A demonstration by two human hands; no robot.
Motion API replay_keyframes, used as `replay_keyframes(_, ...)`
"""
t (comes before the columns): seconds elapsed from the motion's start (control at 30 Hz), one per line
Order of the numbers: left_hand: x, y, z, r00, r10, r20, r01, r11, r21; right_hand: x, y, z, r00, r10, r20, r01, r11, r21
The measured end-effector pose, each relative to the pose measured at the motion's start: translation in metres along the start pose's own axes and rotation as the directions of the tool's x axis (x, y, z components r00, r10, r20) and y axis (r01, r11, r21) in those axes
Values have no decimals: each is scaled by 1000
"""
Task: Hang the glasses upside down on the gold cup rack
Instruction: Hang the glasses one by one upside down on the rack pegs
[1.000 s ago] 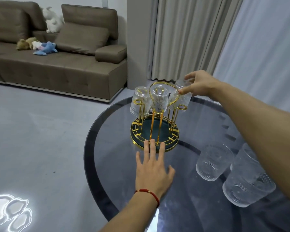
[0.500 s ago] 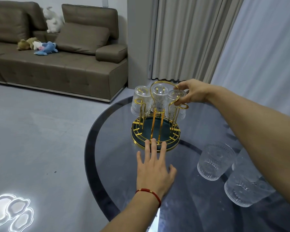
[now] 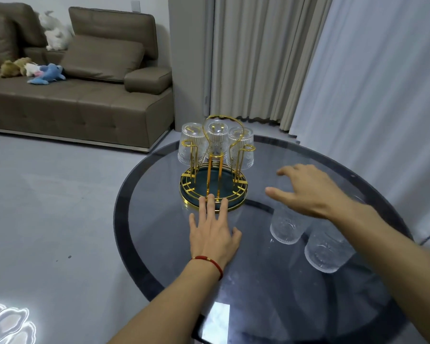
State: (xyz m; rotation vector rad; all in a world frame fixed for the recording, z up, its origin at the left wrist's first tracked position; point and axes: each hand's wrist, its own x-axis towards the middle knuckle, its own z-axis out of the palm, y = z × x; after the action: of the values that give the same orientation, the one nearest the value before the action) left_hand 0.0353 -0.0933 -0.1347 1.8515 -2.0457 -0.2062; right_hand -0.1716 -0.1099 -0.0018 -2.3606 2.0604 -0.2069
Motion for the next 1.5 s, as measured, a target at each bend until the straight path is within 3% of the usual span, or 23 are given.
replay_keyframes(0.13, -6, 9, -7, 1000, -22, 22, 23, 999, -26, -37, -5, 25, 989, 136, 61, -123, 976, -182)
replay_keyframes(0.23, -15, 21, -12, 999, 28, -25, -29, 998, -61, -44, -7, 35, 990, 140, 22, -130, 958, -254)
replay_keyframes(0.3, -19, 32, -17, 990, 92, -105, -110, 977, -184, -45, -7, 37, 993, 112, -24, -114, 953, -280)
replay_keyframes(0.43, -23, 51, -28, 982, 77, -172, -162, 814, -558, -51, -7, 40, 991, 44, -125, -78, 957, -279)
replay_keyframes(0.6, -28, 66, -37, 991, 135, 13, -70, 591, -804, -61, -18, 40, 937, -216, -274, 137, 950, -280)
replay_keyframes(0.73, -25, 64, -45, 979, 196, 55, -45, 473, -880, -65, -23, 41, 875, -365, -317, 345, 931, -119)
replay_keyframes(0.87, -25, 54, -50, 964, 262, 47, -84, 467, -880, -66, -21, 42, 823, -461, -332, 501, 864, 45)
replay_keyframes(0.97, -25, 50, -53, 990, 136, 28, -29, 396, -918, -65, -25, 44, 793, -468, -390, 562, 810, 170)
replay_keyframes(1.1, -22, 48, -62, 989, -50, 138, 142, 72, -987, -65, -28, 44, 885, -212, -414, 403, 795, 453)
replay_keyframes(1.23, -20, 40, -68, 964, -6, 264, 262, -111, -959, -73, -29, 51, 982, 16, -186, 102, 789, 606)
replay_keyframes(1.3, -22, 38, -67, 949, 33, 313, 314, -148, -938, -73, -33, 54, 994, 73, -77, 8, 674, 738)
replay_keyframes(1.33, -22, 37, -67, 944, 58, 324, 330, -166, -929, -71, -35, 53, 993, 118, -17, -52, 556, 830)
replay_keyframes(1.4, -19, 35, -66, 944, 93, 316, 328, -168, -930, -67, -39, 52, 974, 193, 119, -167, 256, 952)
replay_keyframes(1.43, -17, 35, -67, 950, 78, 304, 311, -121, -943, -66, -39, 52, 966, 212, 149, -185, 164, 969)
replay_keyframes(1.47, -14, 33, -68, 960, 17, 279, 280, -15, -960, -66, -38, 52, 963, 226, 146, -179, 133, 975)
replay_keyframes(1.5, -12, 30, -66, 973, -72, 221, 230, 156, -961, -67, -37, 53, 961, 250, 115, -161, 172, 972)
